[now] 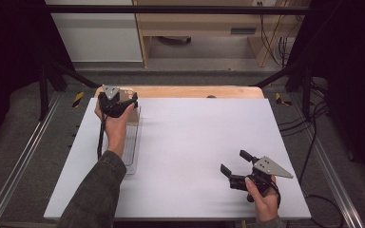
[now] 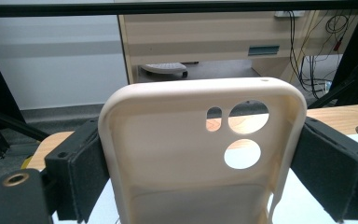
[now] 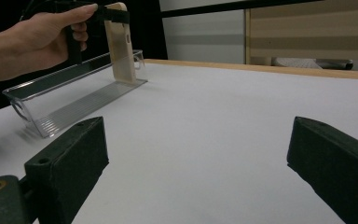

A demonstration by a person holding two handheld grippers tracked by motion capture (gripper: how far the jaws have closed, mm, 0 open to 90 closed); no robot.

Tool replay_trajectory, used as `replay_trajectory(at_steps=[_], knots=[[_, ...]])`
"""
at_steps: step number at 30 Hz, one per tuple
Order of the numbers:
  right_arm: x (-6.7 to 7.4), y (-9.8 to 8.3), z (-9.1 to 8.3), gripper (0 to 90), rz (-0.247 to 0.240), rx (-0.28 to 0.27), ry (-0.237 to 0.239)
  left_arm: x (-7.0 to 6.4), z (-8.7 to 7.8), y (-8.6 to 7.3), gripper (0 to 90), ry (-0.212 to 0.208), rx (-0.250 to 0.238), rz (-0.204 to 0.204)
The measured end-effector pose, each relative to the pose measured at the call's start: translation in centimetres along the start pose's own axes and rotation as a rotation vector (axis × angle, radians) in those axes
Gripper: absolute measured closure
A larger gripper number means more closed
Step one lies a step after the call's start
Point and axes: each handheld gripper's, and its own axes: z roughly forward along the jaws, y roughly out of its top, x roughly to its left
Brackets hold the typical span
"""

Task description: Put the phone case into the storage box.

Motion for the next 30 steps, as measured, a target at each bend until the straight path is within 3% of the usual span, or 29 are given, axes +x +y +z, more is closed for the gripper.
replay_trajectory(at_steps=[30], knots=[[0.14, -0.06, 0.13, 5.1, 0.001, 0.005, 0.010, 0.38, 0.49, 0.04, 10.7, 0.009, 0.013, -0.022]])
